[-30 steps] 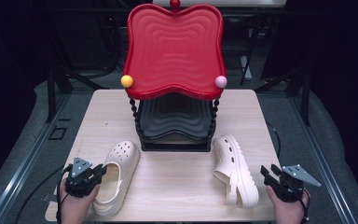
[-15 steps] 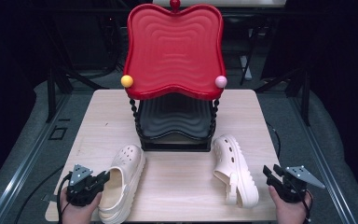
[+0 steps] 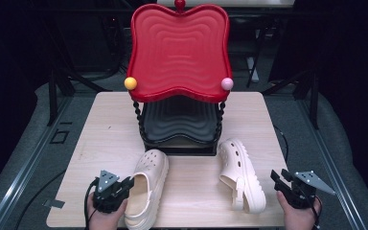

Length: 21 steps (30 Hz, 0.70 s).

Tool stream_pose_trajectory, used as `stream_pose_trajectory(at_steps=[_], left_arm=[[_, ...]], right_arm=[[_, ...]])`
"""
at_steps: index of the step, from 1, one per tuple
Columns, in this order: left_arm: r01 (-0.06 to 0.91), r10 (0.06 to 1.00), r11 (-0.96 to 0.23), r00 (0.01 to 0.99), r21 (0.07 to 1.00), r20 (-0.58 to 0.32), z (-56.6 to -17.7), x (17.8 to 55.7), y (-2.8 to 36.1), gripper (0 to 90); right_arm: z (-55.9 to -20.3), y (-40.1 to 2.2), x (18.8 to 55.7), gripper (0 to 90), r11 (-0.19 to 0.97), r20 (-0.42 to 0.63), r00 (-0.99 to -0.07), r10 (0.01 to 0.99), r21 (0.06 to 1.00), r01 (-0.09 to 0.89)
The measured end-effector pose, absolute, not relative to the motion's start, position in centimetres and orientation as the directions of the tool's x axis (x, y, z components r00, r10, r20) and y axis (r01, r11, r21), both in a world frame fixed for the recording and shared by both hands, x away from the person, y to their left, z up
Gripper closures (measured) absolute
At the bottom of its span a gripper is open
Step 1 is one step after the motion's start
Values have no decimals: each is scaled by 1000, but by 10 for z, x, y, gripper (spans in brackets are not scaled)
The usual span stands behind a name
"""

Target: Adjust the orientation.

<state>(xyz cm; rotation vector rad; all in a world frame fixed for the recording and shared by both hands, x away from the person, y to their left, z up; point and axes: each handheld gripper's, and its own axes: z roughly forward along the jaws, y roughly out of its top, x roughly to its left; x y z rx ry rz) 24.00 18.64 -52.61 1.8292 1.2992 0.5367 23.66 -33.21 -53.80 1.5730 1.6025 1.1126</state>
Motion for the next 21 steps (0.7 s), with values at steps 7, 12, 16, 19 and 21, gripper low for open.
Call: stream_pose_trajectory(at_steps=[7,12,16,19,21], left_arm=[[571,932,-88,336,816,-135,-530,244,169,822],[564,934,-92,335,820,-125,-532,246,151,804],[546,932,-125,351,828,-90,-533,244,139,785],[553,933,-121,347,824,-96,-533,244,139,783],[553,929,-101,350,827,-121,-533,245,139,772]], right_arm=[[-538,-333,236,570,-73,128,-91,988,887,455],[-538,-333,236,570,-81,136,-90,987,889,451],[-538,-334,236,569,-80,135,-91,987,888,453],[-538,-334,236,570,-81,136,-91,987,889,451],[-538,-334,236,570,-82,137,-91,986,887,454]])
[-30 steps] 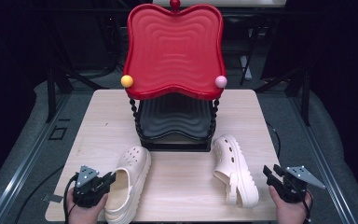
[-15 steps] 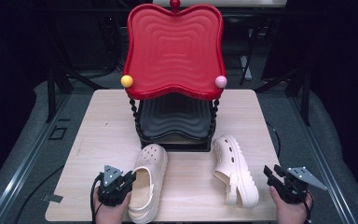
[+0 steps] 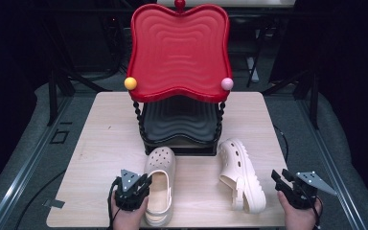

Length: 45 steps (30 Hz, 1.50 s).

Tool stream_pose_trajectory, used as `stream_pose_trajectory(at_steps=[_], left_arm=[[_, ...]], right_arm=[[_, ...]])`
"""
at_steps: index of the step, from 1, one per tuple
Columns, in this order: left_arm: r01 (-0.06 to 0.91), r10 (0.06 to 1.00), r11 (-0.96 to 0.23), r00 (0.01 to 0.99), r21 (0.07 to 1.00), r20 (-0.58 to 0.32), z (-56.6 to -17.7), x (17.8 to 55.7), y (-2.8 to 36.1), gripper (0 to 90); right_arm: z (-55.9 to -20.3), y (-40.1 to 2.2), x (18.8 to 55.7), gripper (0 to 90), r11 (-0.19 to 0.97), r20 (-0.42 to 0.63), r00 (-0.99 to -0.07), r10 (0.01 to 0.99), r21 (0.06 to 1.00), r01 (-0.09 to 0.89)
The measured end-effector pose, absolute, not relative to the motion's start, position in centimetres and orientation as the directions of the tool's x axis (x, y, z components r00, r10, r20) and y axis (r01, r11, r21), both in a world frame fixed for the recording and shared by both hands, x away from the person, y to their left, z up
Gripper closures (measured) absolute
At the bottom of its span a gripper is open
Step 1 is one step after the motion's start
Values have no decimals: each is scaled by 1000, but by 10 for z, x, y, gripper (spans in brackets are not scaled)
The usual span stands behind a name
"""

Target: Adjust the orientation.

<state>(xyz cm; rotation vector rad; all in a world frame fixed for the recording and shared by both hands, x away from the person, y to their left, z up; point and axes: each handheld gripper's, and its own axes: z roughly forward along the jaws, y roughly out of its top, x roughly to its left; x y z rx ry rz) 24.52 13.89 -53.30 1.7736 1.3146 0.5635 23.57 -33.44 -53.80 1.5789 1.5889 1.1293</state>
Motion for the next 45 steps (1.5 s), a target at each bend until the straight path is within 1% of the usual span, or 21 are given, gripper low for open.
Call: stream_pose_trajectory(at_steps=[3,5,6,8,10,12,14,16,19,21,26,32,36,45], left_arm=[[552,920,-105,370,827,-130,-532,246,140,737],[556,914,-119,385,823,-128,-531,247,143,731],[557,905,-109,398,823,-149,-530,247,146,724],[557,895,-109,416,823,-163,-528,247,149,691],[544,883,-134,445,828,-150,-523,245,153,650],[518,876,-146,464,843,-133,-518,242,159,638],[510,869,-150,476,847,-133,-514,239,167,620],[509,864,-141,482,849,-146,-514,236,177,609],[517,867,-122,471,847,-163,-517,235,189,589],[526,872,-131,465,840,-155,-520,238,198,586],[538,875,-83,442,839,-197,-521,245,216,582],[535,885,-54,416,843,-207,-521,251,230,574],[545,890,-39,400,838,-219,-524,253,234,575],[563,887,-28,395,826,-239,-529,255,236,575]], right_arm=[[-537,-333,235,569,-80,135,-92,987,891,447],[-535,-332,234,568,-72,128,-98,987,894,443],[-535,-330,234,568,-73,129,-102,986,899,432],[-533,-329,233,568,-61,118,-105,987,899,435],[-533,-327,233,568,-60,118,-109,987,900,431],[-530,-326,232,570,-59,118,-114,986,903,427],[-527,-324,232,594,-53,117,-125,985,904,423],[-523,-322,231,642,-51,119,-141,983,909,414],[-517,-315,229,735,-32,120,-186,975,910,414],[-514,-307,229,770,-13,111,-216,970,911,412],[-512,-291,229,806,43,82,-276,958,907,418],[-513,-277,231,888,91,75,-343,936,891,444],[-514,-269,231,900,135,50,-369,928,878,459],[-513,-274,232,900,127,58,-362,931,876,466]])
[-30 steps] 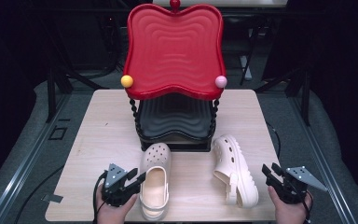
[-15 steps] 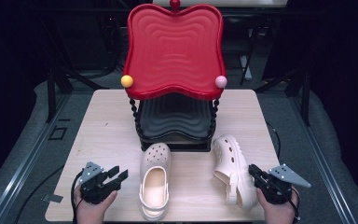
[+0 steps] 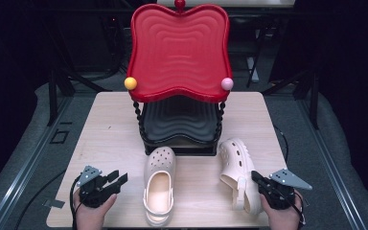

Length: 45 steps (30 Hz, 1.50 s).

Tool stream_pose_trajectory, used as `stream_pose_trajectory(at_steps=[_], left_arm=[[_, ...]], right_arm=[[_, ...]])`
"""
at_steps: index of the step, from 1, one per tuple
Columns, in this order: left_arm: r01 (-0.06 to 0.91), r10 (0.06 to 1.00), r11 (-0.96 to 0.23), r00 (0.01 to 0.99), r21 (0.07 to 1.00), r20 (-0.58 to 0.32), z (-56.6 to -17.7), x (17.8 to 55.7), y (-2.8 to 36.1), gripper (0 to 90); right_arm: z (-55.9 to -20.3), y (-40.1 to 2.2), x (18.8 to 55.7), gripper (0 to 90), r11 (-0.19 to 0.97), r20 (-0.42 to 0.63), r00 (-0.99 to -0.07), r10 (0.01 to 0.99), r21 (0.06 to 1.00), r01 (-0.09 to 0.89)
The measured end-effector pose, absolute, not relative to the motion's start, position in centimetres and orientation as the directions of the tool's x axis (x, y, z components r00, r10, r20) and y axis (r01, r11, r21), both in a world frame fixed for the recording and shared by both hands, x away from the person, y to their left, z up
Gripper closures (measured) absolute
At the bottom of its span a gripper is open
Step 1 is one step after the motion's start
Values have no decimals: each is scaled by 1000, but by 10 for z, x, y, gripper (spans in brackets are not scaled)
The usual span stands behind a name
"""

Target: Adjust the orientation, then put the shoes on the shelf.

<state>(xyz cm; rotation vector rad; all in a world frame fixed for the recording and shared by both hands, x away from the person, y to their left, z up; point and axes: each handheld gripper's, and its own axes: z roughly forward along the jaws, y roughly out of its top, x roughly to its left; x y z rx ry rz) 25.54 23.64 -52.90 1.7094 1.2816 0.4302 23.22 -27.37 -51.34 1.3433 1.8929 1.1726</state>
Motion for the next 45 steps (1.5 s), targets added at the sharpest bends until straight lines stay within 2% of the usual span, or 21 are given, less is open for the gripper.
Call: stream_pose_trajectory(at_steps=[11,15,19,26,28,34,38,45], left_arm=[[569,889,-25,389,822,-241,-531,256,237,577],[571,889,-27,389,820,-241,-532,256,237,577],[571,890,-27,388,820,-241,-532,256,237,577],[572,890,-27,387,820,-240,-532,256,237,577],[574,891,-24,383,818,-243,-532,257,237,577],[577,890,-28,386,816,-242,-532,256,238,577],[576,890,-31,388,817,-240,-533,257,237,576],[579,889,-35,391,815,-240,-535,257,235,576]], right_arm=[[-519,-312,237,900,30,86,-219,972,879,476],[-526,-330,242,900,-14,109,-157,982,861,508],[-542,-348,249,900,-94,179,-87,980,801,591],[-554,-353,254,900,-120,224,-79,971,750,650],[-552,-353,253,900,-105,205,-84,975,761,640],[-543,-351,248,790,-114,176,-48,983,801,587],[-531,-349,241,756,-120,163,-35,986,839,531],[-513,-335,239,666,-84,147,-102,984,883,462]])
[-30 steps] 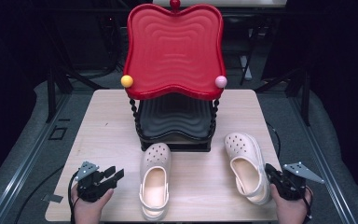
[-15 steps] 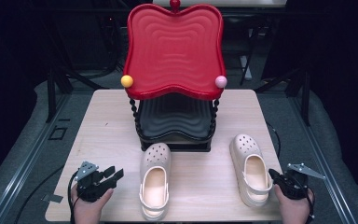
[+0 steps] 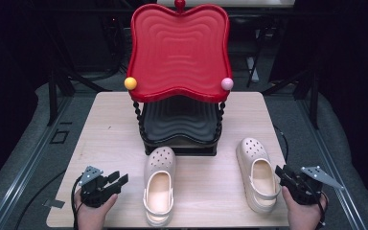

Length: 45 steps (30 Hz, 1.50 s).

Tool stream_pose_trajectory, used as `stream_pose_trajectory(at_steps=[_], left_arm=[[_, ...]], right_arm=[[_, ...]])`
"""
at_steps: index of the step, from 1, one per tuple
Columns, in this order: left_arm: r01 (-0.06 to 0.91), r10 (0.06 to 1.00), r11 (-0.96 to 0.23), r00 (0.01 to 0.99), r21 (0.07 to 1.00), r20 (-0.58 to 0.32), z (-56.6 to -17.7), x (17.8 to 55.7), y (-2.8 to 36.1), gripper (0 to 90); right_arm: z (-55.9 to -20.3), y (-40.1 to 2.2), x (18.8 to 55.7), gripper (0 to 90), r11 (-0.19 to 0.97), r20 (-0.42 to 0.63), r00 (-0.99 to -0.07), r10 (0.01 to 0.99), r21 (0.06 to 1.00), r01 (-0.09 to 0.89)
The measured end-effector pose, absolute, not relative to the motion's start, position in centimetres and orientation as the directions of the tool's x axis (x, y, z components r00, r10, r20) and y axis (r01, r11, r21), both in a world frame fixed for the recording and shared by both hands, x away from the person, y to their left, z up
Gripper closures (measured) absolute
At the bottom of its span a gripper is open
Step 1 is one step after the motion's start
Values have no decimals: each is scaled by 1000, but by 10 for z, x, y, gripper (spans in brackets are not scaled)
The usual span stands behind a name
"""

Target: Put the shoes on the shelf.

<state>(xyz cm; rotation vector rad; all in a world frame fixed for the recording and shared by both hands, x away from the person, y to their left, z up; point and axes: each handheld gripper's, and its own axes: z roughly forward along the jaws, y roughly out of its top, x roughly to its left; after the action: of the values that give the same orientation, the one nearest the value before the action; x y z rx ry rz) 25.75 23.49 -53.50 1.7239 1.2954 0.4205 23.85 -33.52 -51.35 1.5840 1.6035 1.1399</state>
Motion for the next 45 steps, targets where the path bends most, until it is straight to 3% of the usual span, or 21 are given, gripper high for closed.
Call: stream_pose_trajectory(at_steps=[15,22,24,34,45], left_arm=[[586,888,-31,388,810,-247,-536,257,234,576],[588,890,-15,376,809,-257,-536,258,238,576],[590,890,-15,376,808,-258,-537,258,238,576],[589,888,-18,381,808,-258,-537,258,237,577],[588,889,-10,377,809,-262,-535,256,238,576]], right_arm=[[-522,-308,259,638,71,4,-149,989,865,497],[-524,-306,275,688,127,-49,-154,987,823,553],[-528,-305,277,738,139,-70,-146,987,826,546],[-522,-303,269,835,166,-95,-157,983,819,549],[-505,-261,232,839,242,-118,-255,960,806,541]])
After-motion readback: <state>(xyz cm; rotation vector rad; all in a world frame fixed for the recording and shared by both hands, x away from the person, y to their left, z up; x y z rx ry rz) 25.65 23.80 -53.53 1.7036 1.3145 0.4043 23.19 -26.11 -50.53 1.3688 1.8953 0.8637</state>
